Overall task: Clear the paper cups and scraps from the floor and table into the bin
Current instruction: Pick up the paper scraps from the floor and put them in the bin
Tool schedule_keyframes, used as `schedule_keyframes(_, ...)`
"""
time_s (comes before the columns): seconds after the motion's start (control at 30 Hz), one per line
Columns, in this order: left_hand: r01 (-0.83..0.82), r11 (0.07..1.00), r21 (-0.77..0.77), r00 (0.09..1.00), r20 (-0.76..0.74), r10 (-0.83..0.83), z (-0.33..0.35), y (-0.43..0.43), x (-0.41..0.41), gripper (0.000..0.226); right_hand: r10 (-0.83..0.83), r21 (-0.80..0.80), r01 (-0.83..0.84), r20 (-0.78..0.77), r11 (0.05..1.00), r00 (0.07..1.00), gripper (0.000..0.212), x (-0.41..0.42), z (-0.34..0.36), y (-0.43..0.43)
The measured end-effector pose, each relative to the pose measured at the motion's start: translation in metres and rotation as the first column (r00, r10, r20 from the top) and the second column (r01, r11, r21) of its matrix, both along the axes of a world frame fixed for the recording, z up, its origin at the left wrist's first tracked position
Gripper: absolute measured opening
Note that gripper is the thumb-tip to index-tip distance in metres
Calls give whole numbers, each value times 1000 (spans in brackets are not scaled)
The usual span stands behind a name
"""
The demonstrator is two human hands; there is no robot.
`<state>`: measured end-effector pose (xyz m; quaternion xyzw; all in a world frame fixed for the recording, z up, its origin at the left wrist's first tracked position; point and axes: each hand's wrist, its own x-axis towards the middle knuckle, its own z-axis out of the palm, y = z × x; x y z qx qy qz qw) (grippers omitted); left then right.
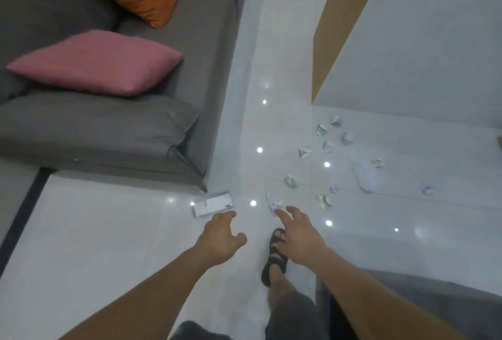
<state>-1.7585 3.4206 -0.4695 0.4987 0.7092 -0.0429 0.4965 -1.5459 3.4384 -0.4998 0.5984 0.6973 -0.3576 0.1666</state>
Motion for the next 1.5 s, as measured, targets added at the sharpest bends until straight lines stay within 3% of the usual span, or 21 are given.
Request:
schedule_keyframes(0.2, -97, 994, -54, 995, -12, 96, -135, 78, 33, 65, 31, -107, -32, -15, 994, 999, 71, 15, -146, 78)
schedule_keyframes(0.37, -26, 993, -118, 999, -22, 23, -298, 103, 39, 64, 62, -167, -58, 15, 984, 998, 76, 17, -312, 102)
schedule_keyframes(0.57, -105, 977, -188, 994, -8, 105, -464, 87, 47, 61, 158, -152, -139, 121, 979, 980, 79, 22, -495, 109)
schedule_keyframes(0.73, -146, 965, -217, 986, 42, 158, -534, 58, 61, 62, 173, -56, -167, 145, 984, 974, 68, 28, -585, 104)
schedule_keyframes(0.83, -167, 962, -218, 979, 76, 187, -549, 51, 65, 61, 165, 51, -172, 114, 984, 980, 54, 35, -605, 98)
schedule_keyframes(1.0, -293, 925, -241, 940, 105, 325, -531, 58, 62, 56, -30, 5, 31, -146, 1000, 989, 49, 21, -570, 92)
schedule_keyframes(1.1, -417, 874, -247, 871, 164, 462, -504, 74, 60, 54, 28, 82, 7, -414, 997, 910, 47, -5, -519, 79)
schedule_keyframes(1.2, -494, 821, -286, 767, 302, 566, -478, 87, 57, 56, -21, 119, 112, -583, 987, 812, 50, -24, -479, 67)
schedule_keyframes(1.33, -538, 752, -380, 597, 458, 659, -453, 95, 51, 48, -135, 53, 226, -663, 973, 736, 55, -33, -448, 63)
schedule_keyframes(1.5, -573, 759, -309, 634, 421, 649, -438, 86, 41, 15, -14, 120, 125, -668, 985, 744, 60, -42, -436, 64)
